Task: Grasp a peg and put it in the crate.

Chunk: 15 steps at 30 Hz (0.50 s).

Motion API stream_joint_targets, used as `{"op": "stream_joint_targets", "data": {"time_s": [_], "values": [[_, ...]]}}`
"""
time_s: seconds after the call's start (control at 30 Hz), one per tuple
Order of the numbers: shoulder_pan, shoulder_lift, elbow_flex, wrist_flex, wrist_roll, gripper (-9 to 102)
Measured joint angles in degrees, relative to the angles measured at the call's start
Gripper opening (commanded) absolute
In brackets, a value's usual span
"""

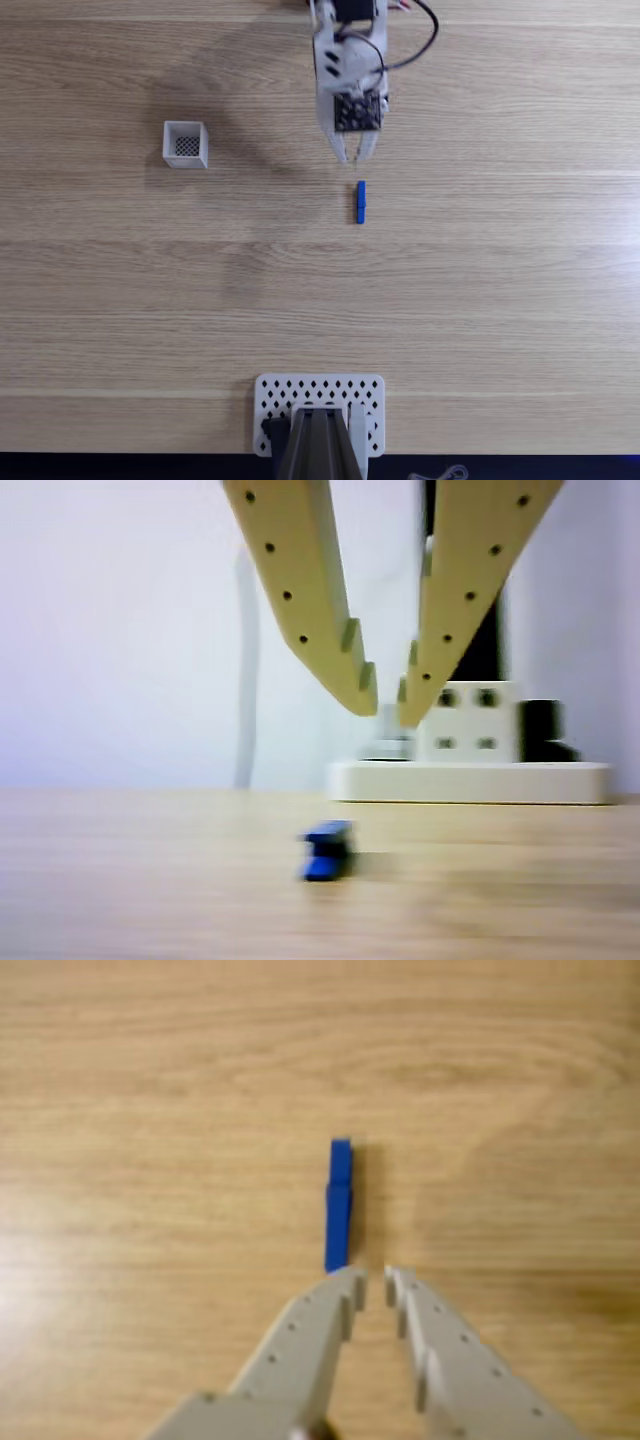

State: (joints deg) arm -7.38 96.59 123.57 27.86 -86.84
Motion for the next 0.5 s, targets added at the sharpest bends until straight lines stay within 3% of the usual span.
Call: {"op": "stream_joint_targets", "data": {"time_s": [0.2, 0.4, 0.5], "values": [[-0.53, -3.6, -3.78, 0.0, 0.0, 2], [-0.88, -4.31, -3.87, 0.0, 0.0, 20], [-0.97, -6.24, -3.87, -0.26, -0.35, 22]]}}
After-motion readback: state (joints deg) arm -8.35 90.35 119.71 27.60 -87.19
